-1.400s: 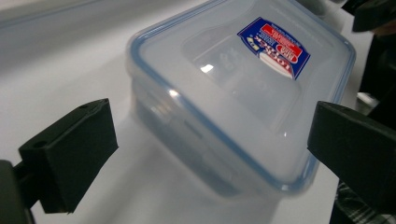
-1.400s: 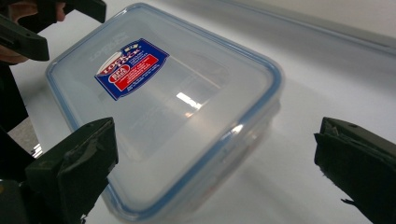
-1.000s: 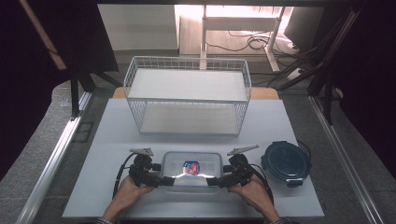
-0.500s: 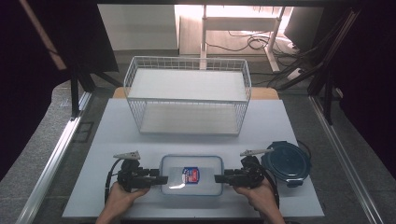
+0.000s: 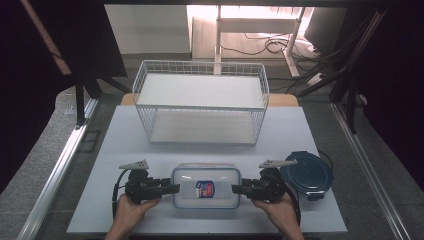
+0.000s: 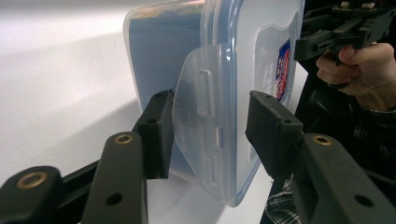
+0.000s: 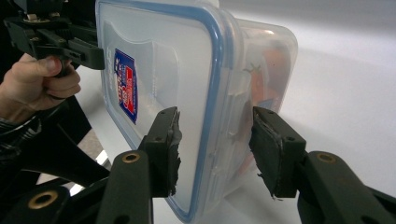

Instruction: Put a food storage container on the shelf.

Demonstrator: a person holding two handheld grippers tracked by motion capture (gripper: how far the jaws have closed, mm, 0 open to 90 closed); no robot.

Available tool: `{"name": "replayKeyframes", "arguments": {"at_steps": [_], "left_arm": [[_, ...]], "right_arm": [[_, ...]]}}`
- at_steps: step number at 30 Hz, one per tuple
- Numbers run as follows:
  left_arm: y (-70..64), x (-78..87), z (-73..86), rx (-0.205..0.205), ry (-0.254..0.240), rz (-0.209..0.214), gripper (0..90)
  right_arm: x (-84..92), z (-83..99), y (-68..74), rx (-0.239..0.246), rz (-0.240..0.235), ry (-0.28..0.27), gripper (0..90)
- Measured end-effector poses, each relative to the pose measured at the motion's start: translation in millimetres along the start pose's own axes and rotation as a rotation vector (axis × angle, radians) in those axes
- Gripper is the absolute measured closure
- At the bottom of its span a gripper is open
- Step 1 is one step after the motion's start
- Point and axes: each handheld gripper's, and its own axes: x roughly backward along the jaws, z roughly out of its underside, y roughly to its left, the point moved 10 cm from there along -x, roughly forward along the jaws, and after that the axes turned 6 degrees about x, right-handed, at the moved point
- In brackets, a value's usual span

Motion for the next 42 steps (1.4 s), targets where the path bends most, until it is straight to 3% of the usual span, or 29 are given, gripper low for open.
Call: {"name": "replayKeyframes", "arguments": {"at_steps": [9, 17, 27, 32, 42], "left_arm": [[-6.9, 7.7, -14.2, -0.009, -0.029, 0.018, 53.7], [-14.6, 18.6, -38.6, -0.018, -0.063, 0.030, 54.7], [-22.5, 34.2, -75.1, -0.040, -0.098, 0.009, 54.2], [-26.8, 42.9, -98.6, -0.060, -0.118, 0.007, 54.1], [-28.2, 55.3, -136.1, -0.059, -0.163, 0.016, 54.0]], "right_arm": [[7.4, -15.8, 2.1, 0.032, -0.004, -0.038, 52.6], [14.0, -35.3, 2.3, 0.042, -0.017, -0.083, 52.8], [21.0, -71.0, 4.4, 0.063, -0.014, -0.120, 52.8], [28.0, -98.3, 6.0, 0.086, -0.005, -0.142, 52.8], [34.3, -137.2, 5.0, 0.111, 0.004, -0.172, 53.0]]}}
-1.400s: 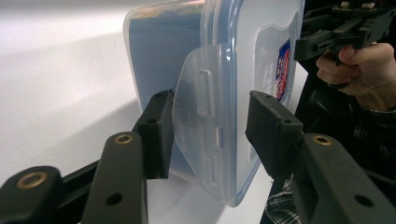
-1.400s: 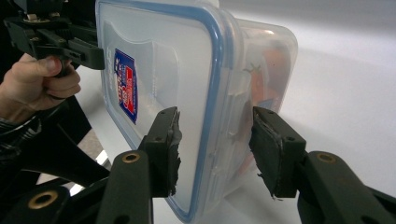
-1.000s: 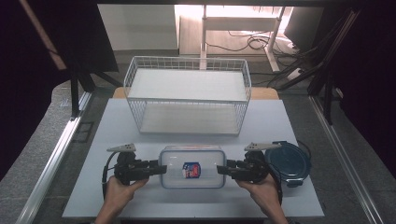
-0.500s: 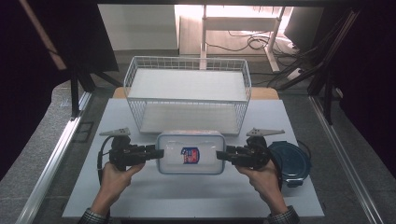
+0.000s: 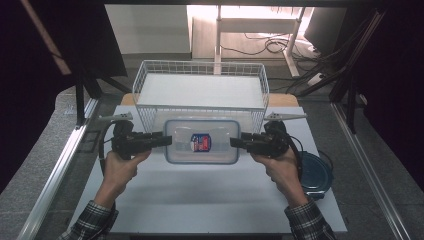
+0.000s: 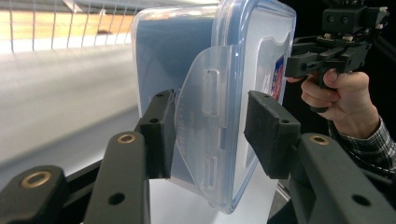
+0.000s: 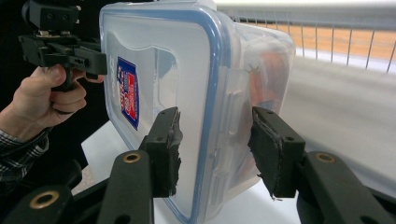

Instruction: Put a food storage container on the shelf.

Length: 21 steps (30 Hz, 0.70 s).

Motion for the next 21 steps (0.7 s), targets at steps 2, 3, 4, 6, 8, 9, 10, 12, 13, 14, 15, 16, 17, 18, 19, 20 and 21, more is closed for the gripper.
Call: {"name": "replayKeyframes", "arguments": {"at_steps": [2, 3, 4, 6, 8, 9, 10, 12, 13, 14, 15, 16, 17, 18, 19, 20, 21], "left_arm": [[-0.4, 1.6, -9.1, -0.004, -0.009, 0.001, 54.0], [-0.4, 2.0, -13.1, -0.005, -0.013, 0.003, 54.0], [0.3, 2.6, -20.0, -0.006, -0.015, 0.005, 54.0], [0.5, 2.5, -24.8, -0.003, -0.023, 0.008, 54.0], [1.7, 2.5, -39.5, -0.001, -0.038, 0.008, 54.0], [1.7, 2.5, -39.5, -0.001, -0.038, 0.008, 53.9], [3.2, 1.4, -50.7, -0.002, -0.046, 0.007, 53.9], [4.1, 0.9, -55.6, 0.000, -0.049, 0.007, 53.9], [5.3, 0.3, -60.3, 0.000, -0.051, 0.006, 53.9], [6.6, -0.2, -65.8, -0.001, -0.052, 0.007, 53.9], [7.3, -0.5, -68.9, 0.000, -0.054, 0.007, 53.9], [8.8, -0.9, -75.7, 0.004, -0.057, 0.009, 53.9], [8.8, -0.9, -75.7, 0.004, -0.057, 0.009, 54.0], [9.9, -1.1, -80.1, 0.006, -0.058, 0.010, 54.0], [10.7, -1.0, -83.9, 0.005, -0.062, 0.012, 53.9], [12.5, -0.6, -90.7, 0.013, -0.071, 0.020, 54.2], [12.5, -0.6, -90.7, 0.013, -0.071, 0.020, 54.2]], "right_arm": [[0.1, -11.1, -1.3, 0.004, -0.001, -0.008, 53.2], [0.3, -15.9, -2.0, 0.006, -0.002, -0.012, 53.2], [0.6, -25.1, -3.6, 0.008, -0.002, -0.020, 53.3], [0.7, -28.3, -4.4, 0.009, -0.001, -0.023, 53.4], [0.5, -42.0, -8.5, 0.004, 0.000, -0.036, 53.5], [0.5, -42.0, -8.5, 0.004, 0.000, -0.036, 53.5], [0.0, -50.3, -12.5, 0.006, 0.001, -0.045, 53.5], [-0.4, -54.3, -14.9, 0.005, 0.001, -0.047, 53.5], [-1.1, -58.2, -17.2, 0.006, 0.000, -0.050, 53.5], [-1.8, -61.9, -19.5, 0.006, 0.001, -0.051, 53.5], [-2.5, -66.7, -22.1, 0.002, 0.001, -0.053, 53.5], [-3.5, -73.6, -25.6, 0.002, 0.002, -0.060, 53.5], [-3.5, -73.6, -25.6, 0.002, 0.002, -0.060, 53.5], [-3.9, -76.4, -27.0, 0.003, 0.002, -0.062, 53.5], [-4.5, -80.9, -29.2, 0.001, 0.000, -0.065, 53.6], [-5.9, -87.9, -32.1, -0.002, -0.001, -0.070, 53.6], [-5.9, -87.9, -32.1, -0.002, -0.001, -0.070, 53.6]]}}
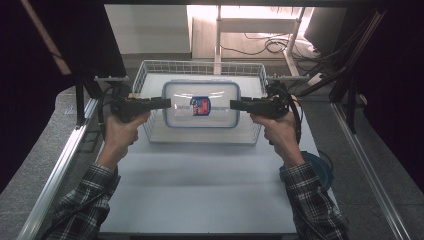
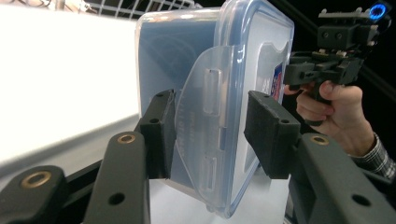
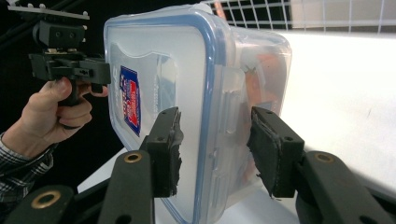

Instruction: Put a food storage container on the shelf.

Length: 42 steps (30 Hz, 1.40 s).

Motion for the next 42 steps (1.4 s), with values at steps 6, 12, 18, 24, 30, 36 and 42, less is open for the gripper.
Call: {"name": "replayKeyframes", "arguments": {"at_steps": [6, 12, 18, 24, 30, 36, 42], "left_arm": [[5.8, -1.1, -23.0, 0.006, -0.020, 0.006, 54.5], [15.5, -6.5, -35.5, 0.031, -0.027, 0.011, 54.5], [28.1, -13.5, -41.2, 0.052, -0.032, 0.007, 54.3], [30.6, -19.0, -43.6, 0.023, -0.017, -0.044, 53.0], [29.7, -22.8, -46.3, -0.012, -0.005, -0.099, 50.7], [31.2, -24.4, -46.7, -0.033, -0.011, -0.118, 48.8], [32.4, -26.6, -46.9, -0.058, -0.011, -0.133, 47.1]], "right_arm": [[-6.8, -17.4, -9.0, -0.011, -0.002, -0.007, 53.6], [-12.6, -31.2, -20.0, -0.029, 0.006, -0.016, 53.5], [-20.4, -39.9, -32.1, -0.046, 0.024, -0.019, 53.4], [-24.8, -38.8, -39.8, -0.068, 0.027, -0.019, 52.7], [-27.2, -39.5, -42.5, -0.055, 0.052, -0.007, 51.2], [-29.6, -41.6, -44.3, -0.045, 0.071, -0.003, 50.2], [-31.0, -41.8, -46.2, -0.051, 0.072, -0.012, 49.4]]}}
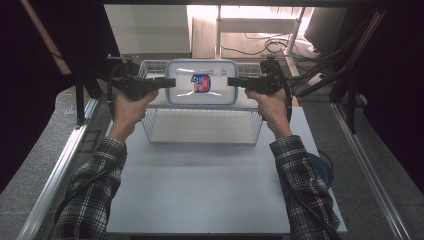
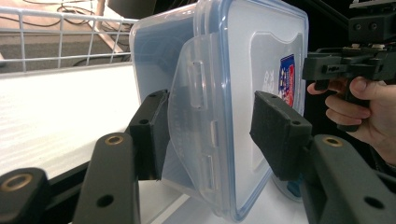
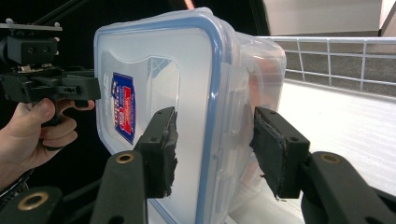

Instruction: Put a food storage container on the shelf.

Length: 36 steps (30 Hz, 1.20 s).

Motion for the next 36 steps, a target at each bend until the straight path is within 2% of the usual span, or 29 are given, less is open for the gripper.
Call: {"name": "replayKeyframes", "arguments": {"at_steps": [2, 3, 5, 7, 9, 10, 11, 12, 14, 15, 18, 19, 21, 23, 26, 27, 29, 36], "left_arm": [[0.2, -0.5, 0.9, 0.010, 0.002, -0.002, 47.1], [1.0, -1.0, 1.3, 0.007, 0.004, -0.005, 46.7], [3.2, -1.8, 2.2, 0.004, 0.010, -0.011, 45.8], [7.0, -2.7, 3.1, 0.033, 0.012, -0.005, 42.9], [8.6, -2.7, 3.4, 0.043, 0.012, 0.001, 42.3], [10.2, -2.4, 3.2, 0.052, 0.007, 0.003, 42.1], [10.2, -2.4, 3.2, 0.052, 0.007, 0.003, 41.8], [11.2, -2.1, 3.0, 0.050, 0.008, -0.004, 40.9], [14.0, -2.5, 1.6, 0.042, 0.004, -0.053, 38.2], [14.9, -2.8, 1.6, 0.040, 0.005, -0.065, 37.2], [17.4, -3.6, 2.3, 0.035, 0.010, -0.085, 36.1], [18.3, -3.8, 2.5, 0.039, 0.010, -0.090, 35.3], [20.0, -4.4, 2.5, 0.048, 0.007, -0.086, 35.3], [22.1, -2.8, -0.7, 0.054, -0.016, -0.111, 37.0], [21.0, -3.0, -0.9, 0.054, -0.013, -0.107, 38.5], [18.1, -2.9, -0.7, 0.049, -0.013, -0.096, 44.9], [17.9, -2.6, -0.7, 0.040, -0.012, -0.105, 45.6], [13.7, 0.6, 2.5, 0.051, -0.011, -0.116, 49.0]], "right_arm": [[-0.7, 0.8, -1.4, 0.017, 0.026, 0.007, 48.4], [-1.8, 2.6, -2.0, 0.038, 0.042, 0.022, 52.1], [-2.9, 3.8, -1.6, 0.047, 0.048, 0.030, 50.7], [-8.6, 11.4, -4.8, 0.064, 0.094, 0.072, 50.5], [-9.1, 12.4, -5.9, 0.059, 0.092, 0.072, 50.8], [-10.5, 14.2, -7.7, 0.034, 0.071, 0.063, 51.1], [-10.5, 14.2, -7.7, 0.034, 0.071, 0.063, 51.1], [-10.8, 14.9, -7.3, 0.031, 0.064, 0.059, 51.1], [-11.2, 15.3, -5.8, 0.035, 0.063, 0.063, 51.3], [-11.2, 15.1, -4.8, 0.043, 0.071, 0.063, 50.9], [-10.9, 14.0, -3.1, 0.044, 0.084, 0.060, 50.8], [-9.3, 11.1, -2.7, 0.054, 0.109, 0.045, 54.1], [-9.1, 8.5, -1.4, 0.065, 0.124, 0.039, 53.5], [-9.1, 5.8, 0.0, 0.082, 0.142, 0.040, 53.7], [-9.5, 5.3, 1.8, 0.095, 0.150, 0.050, 54.0], [-9.4, 4.9, 2.7, 0.106, 0.160, 0.051, 54.3], [-9.4, 4.9, 2.6, 0.106, 0.161, 0.051, 54.3], [-9.0, 5.0, 1.3, 0.105, 0.158, 0.052, 53.4]]}}
